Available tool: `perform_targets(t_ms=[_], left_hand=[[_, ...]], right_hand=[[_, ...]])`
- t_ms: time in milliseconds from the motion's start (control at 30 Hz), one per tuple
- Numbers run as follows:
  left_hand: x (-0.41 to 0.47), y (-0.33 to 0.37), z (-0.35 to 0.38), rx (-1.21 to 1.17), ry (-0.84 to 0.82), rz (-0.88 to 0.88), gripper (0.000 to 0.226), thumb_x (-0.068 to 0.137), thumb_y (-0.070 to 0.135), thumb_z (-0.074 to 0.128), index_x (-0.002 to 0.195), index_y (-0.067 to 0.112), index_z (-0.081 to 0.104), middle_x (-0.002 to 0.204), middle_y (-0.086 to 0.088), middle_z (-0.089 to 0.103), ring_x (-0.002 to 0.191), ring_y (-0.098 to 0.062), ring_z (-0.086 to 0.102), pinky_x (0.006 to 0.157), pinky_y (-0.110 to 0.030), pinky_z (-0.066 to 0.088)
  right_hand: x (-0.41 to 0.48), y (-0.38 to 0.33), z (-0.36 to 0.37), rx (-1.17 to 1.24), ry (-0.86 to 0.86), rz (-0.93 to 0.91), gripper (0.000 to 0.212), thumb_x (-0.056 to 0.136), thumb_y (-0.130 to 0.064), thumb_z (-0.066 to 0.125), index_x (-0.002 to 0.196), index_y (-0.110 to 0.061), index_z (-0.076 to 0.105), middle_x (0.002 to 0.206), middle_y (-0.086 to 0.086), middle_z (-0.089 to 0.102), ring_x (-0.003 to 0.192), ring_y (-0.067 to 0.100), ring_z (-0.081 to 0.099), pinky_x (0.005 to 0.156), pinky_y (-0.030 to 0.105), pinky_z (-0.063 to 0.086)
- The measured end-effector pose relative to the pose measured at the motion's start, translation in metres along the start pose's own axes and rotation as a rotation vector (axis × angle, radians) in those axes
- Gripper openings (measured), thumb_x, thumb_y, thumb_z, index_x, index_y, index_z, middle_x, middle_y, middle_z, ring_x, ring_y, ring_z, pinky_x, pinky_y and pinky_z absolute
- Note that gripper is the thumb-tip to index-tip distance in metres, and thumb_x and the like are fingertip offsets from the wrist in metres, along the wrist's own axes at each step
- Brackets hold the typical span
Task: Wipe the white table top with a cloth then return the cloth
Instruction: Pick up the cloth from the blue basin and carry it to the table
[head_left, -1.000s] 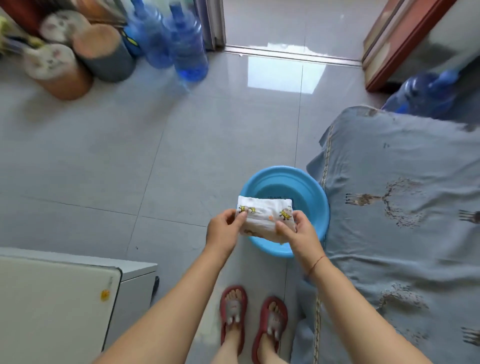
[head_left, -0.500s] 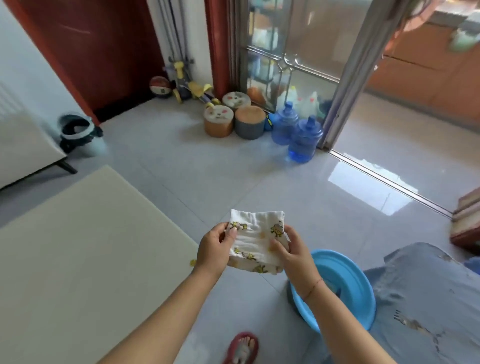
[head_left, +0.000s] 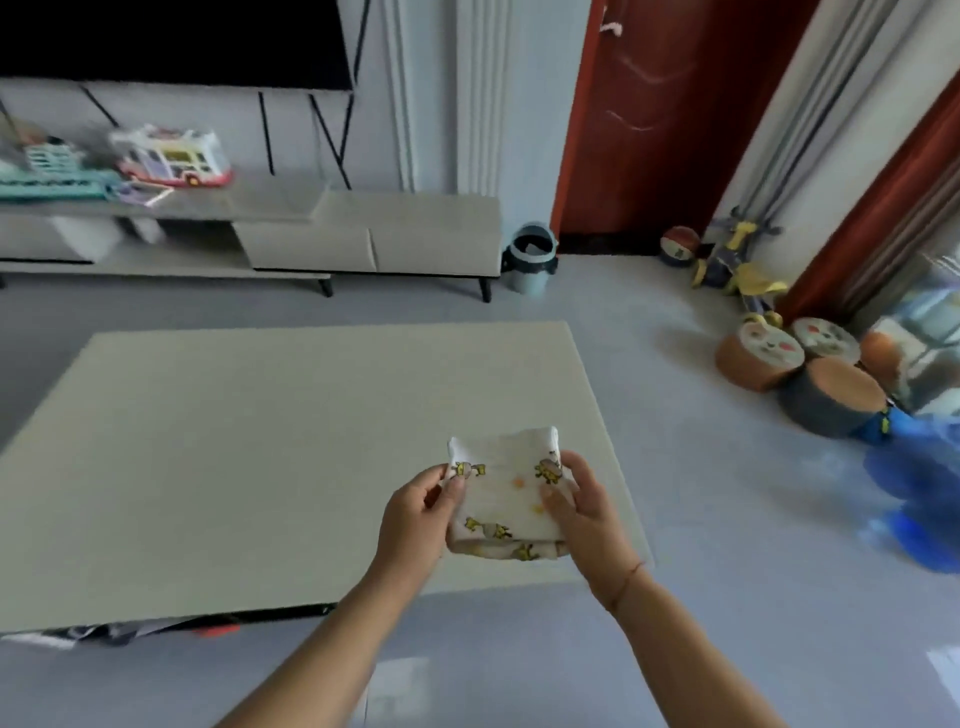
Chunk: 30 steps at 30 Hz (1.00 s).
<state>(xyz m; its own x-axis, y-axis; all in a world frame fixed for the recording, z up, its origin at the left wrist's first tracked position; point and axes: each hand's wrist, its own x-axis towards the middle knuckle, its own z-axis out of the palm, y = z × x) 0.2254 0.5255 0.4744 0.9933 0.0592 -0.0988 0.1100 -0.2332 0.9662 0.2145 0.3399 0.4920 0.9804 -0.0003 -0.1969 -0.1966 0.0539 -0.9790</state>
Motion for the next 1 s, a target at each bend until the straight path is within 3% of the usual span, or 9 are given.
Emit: perform_targets(t_ms=[100, 300, 500, 633, 767, 833, 900, 1000], left_hand=[[0.003, -0.015, -0.087, -0.020, 0.128, -0.017, 0.017, 0.096, 0.025, 0.054, 0.090, 0.025, 0.070, 0.049, 0.011, 0.044, 0.048, -0.009, 0.038, 0.050, -0.027, 0.029], [0.003, -0.052, -0.262, -0.073, 0.292, -0.047, 0.020, 0.096, 0.026, 0.054, 0.084, 0.025, 0.069, 0.049, 0.015, 0.048, 0.047, -0.001, 0.040, 0.048, -0.017, 0.031], [0.003, -0.089, -0.414, -0.042, 0.438, -0.117, 0.018, 0.094, 0.033, 0.054, 0.084, 0.038, 0.068, 0.057, 0.005, 0.044, 0.053, -0.009, 0.040, 0.052, -0.020, 0.034], [0.014, -0.109, -0.480, -0.089, 0.498, -0.153, 0.020, 0.096, 0.032, 0.053, 0.086, 0.037, 0.069, 0.062, 0.002, 0.047, 0.057, -0.010, 0.043, 0.056, -0.025, 0.036], [0.038, -0.128, -0.529, -0.125, 0.582, -0.177, 0.020, 0.096, 0.030, 0.053, 0.086, 0.035, 0.070, 0.055, 0.010, 0.045, 0.052, -0.008, 0.039, 0.048, -0.021, 0.033], [0.050, -0.137, -0.550, -0.139, 0.634, -0.194, 0.018, 0.095, 0.030, 0.054, 0.086, 0.030, 0.069, 0.056, 0.002, 0.047, 0.055, -0.011, 0.042, 0.053, -0.025, 0.034], [0.061, -0.147, -0.571, -0.160, 0.656, -0.206, 0.017, 0.095, 0.030, 0.055, 0.087, 0.027, 0.069, 0.069, -0.015, 0.060, 0.065, -0.016, 0.052, 0.062, -0.031, 0.040], [0.072, -0.164, -0.601, -0.191, 0.698, -0.232, 0.019, 0.096, 0.029, 0.055, 0.087, 0.036, 0.070, 0.077, -0.007, 0.070, 0.071, -0.011, 0.061, 0.067, -0.029, 0.046]], right_hand=[[0.022, -0.004, 0.089, -0.067, -0.114, -0.023, 0.031, 0.095, 0.002, 0.046, 0.118, -0.018, 0.051, 0.092, -0.001, 0.070, 0.076, 0.006, 0.066, 0.062, 0.023, 0.052], [0.053, 0.001, 0.277, -0.127, -0.282, -0.019, 0.035, 0.096, -0.004, 0.048, 0.121, -0.027, 0.051, 0.094, -0.004, 0.073, 0.084, 0.014, 0.069, 0.071, 0.035, 0.057], [0.065, 0.010, 0.437, -0.091, -0.446, 0.034, 0.035, 0.096, -0.007, 0.047, 0.117, -0.035, 0.052, 0.095, -0.008, 0.073, 0.083, 0.011, 0.070, 0.056, 0.026, 0.053], [0.086, 0.012, 0.514, -0.100, -0.532, 0.040, 0.038, 0.096, -0.007, 0.047, 0.119, -0.037, 0.052, 0.098, -0.007, 0.073, 0.085, 0.014, 0.070, 0.056, 0.027, 0.054], [0.119, 0.017, 0.575, -0.144, -0.605, 0.040, 0.039, 0.096, -0.008, 0.048, 0.118, -0.040, 0.051, 0.098, -0.011, 0.072, 0.085, 0.012, 0.070, 0.058, 0.025, 0.054], [0.136, 0.021, 0.603, -0.166, -0.641, 0.046, 0.038, 0.096, -0.009, 0.048, 0.120, -0.038, 0.050, 0.098, -0.011, 0.072, 0.086, 0.011, 0.070, 0.059, 0.024, 0.054], [0.152, 0.027, 0.630, -0.188, -0.658, 0.054, 0.038, 0.096, -0.010, 0.050, 0.123, -0.036, 0.050, 0.099, -0.011, 0.072, 0.087, 0.011, 0.070, 0.061, 0.024, 0.054], [0.168, 0.035, 0.669, -0.217, -0.685, 0.060, 0.038, 0.095, -0.010, 0.051, 0.123, -0.036, 0.050, 0.099, -0.010, 0.071, 0.087, 0.010, 0.069, 0.063, 0.024, 0.054]])
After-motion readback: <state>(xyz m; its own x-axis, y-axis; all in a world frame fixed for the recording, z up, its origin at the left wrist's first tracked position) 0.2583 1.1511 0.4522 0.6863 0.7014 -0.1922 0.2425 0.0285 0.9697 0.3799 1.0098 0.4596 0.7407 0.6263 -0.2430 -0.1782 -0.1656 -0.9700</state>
